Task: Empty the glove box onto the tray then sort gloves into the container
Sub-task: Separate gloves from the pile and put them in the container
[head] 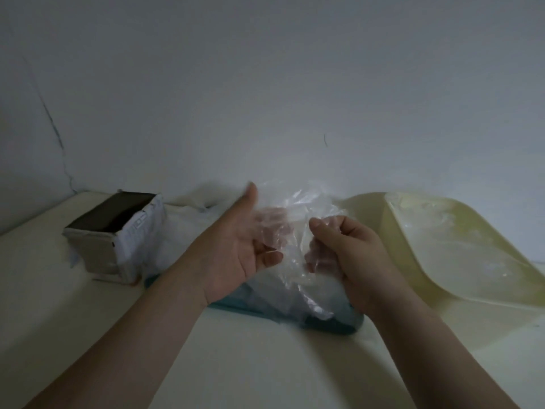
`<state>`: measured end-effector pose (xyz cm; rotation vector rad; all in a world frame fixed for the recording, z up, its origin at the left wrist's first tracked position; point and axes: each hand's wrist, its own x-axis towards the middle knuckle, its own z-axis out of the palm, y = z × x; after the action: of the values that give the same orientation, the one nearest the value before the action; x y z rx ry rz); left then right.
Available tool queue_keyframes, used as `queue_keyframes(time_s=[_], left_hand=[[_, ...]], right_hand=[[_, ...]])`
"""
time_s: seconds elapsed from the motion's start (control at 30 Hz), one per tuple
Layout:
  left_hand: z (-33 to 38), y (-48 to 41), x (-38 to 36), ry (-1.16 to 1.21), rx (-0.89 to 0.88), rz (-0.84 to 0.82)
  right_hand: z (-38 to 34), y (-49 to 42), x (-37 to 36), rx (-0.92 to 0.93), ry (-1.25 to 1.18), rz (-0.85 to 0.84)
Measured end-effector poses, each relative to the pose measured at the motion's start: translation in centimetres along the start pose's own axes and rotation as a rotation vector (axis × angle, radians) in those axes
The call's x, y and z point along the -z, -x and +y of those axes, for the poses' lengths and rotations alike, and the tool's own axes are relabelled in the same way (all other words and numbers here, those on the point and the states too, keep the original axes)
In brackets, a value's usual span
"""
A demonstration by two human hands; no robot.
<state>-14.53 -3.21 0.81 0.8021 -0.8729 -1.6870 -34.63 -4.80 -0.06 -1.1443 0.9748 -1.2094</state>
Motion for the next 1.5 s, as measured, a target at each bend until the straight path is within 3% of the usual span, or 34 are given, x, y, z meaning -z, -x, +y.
queue_keyframes(time_s=[0.1, 0.27, 0.37, 0.47, 0.53, 0.6, 0.67, 0.73, 0.8, 0.9, 1.07, 1.3, 1.4, 1.5], left_hand=[[-1.2, -0.6, -0.1, -0.039, -0.09, 0.056], [1.0, -0.9, 0.9, 0.28, -0.244, 0.192], [2.5, -0.2, 2.2, 0.26, -0.316, 0.242], [3.1, 0.1, 2.7, 0.089, -0.311, 0.251], [3.1, 0.5, 2.8, -0.065, -0.26, 0.163], [2.8, 1.0, 2.2, -0.143, -0.182, -0.025], [2.1, 1.3, 1.4, -0.206, -0.136, -0.167], [1.1, 1.1, 0.8, -0.273, -0.148, -0.172], [0.1, 0.7, 0.7, -0.4, -0.225, -0.098], [-0.8, 0.3, 0.1, -0.555, -0.307, -0.001], [-1.4, -0.4, 0.1, -0.686, -0.346, 0.182], [-0.2, -0.6, 3.4, -0.984, -0.304, 0.241], [0.2, -0.9, 5.2, -1.159, -0.297, 0.316], [0.5, -1.3, 5.9, -1.322, -0.515, 0.511]], right_hand=[[0.6, -0.1, -0.5, -0.002, -0.005, 0.033], [0.7, -0.3, -0.1, -0.015, 0.079, 0.065], [0.9, -0.6, 0.4, 0.012, 0.147, 0.156], [0.8, -0.2, -0.1, 0.248, 0.392, 0.338], [0.1, 0.4, -0.4, 0.442, 0.483, 0.382], [-0.6, 0.8, -0.1, 0.444, 0.542, 0.256], [-1.1, 0.7, 0.2, 0.226, 0.465, -0.053], [-0.8, 0.5, 0.5, 0.066, 0.286, -0.35], [-0.4, 0.3, 0.6, 0.026, 0.126, -0.47], [-0.1, 0.0, 0.7, -0.028, 0.022, -0.367], [0.1, -0.3, 0.7, 0.074, 0.191, 0.015], [-2.0, -0.5, 1.9, 0.31, 0.367, 0.258], [-2.8, 0.0, 1.8, 0.402, 0.454, 0.276], [-3.7, 0.4, 1.9, 0.299, 0.707, 0.085]])
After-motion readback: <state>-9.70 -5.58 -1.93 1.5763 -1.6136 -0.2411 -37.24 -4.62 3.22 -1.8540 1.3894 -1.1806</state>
